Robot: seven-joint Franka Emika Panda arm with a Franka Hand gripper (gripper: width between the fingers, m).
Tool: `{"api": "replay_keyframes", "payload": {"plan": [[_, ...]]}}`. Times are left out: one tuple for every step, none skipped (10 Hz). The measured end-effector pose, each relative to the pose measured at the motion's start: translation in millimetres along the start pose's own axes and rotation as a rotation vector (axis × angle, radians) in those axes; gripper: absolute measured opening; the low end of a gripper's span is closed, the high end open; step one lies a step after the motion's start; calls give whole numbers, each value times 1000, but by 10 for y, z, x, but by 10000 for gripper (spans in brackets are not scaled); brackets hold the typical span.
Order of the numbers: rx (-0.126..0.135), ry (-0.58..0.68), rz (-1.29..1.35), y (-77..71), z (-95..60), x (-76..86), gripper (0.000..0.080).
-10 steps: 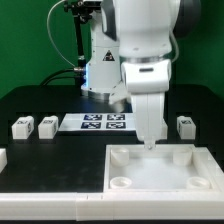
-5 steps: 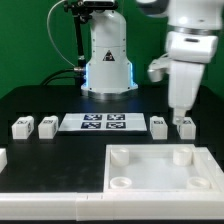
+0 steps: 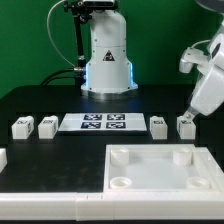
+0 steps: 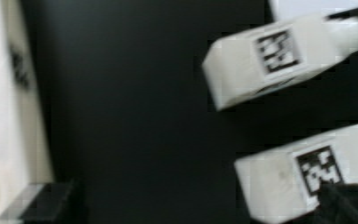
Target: Assemble one leg
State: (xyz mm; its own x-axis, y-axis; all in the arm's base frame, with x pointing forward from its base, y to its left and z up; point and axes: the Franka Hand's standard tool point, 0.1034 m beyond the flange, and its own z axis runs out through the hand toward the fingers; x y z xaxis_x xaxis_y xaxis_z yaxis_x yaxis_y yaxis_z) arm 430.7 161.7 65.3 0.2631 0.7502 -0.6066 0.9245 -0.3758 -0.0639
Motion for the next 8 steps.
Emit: {"api": "replay_keyframes", "payload": {"plan": [[3, -112, -28, -69, 4, 9, 649], [2, -111, -33, -58, -4, 84, 649], [4, -110, -26, -49, 0, 65, 649], [3, -110, 2, -52, 3, 66, 649], [2, -108, 14, -49, -1, 62, 649], [-17, -78, 151, -26, -40, 8, 649], [-15, -58, 409, -68, -71, -30, 649], [17, -32, 577, -82, -75, 3, 649]]}}
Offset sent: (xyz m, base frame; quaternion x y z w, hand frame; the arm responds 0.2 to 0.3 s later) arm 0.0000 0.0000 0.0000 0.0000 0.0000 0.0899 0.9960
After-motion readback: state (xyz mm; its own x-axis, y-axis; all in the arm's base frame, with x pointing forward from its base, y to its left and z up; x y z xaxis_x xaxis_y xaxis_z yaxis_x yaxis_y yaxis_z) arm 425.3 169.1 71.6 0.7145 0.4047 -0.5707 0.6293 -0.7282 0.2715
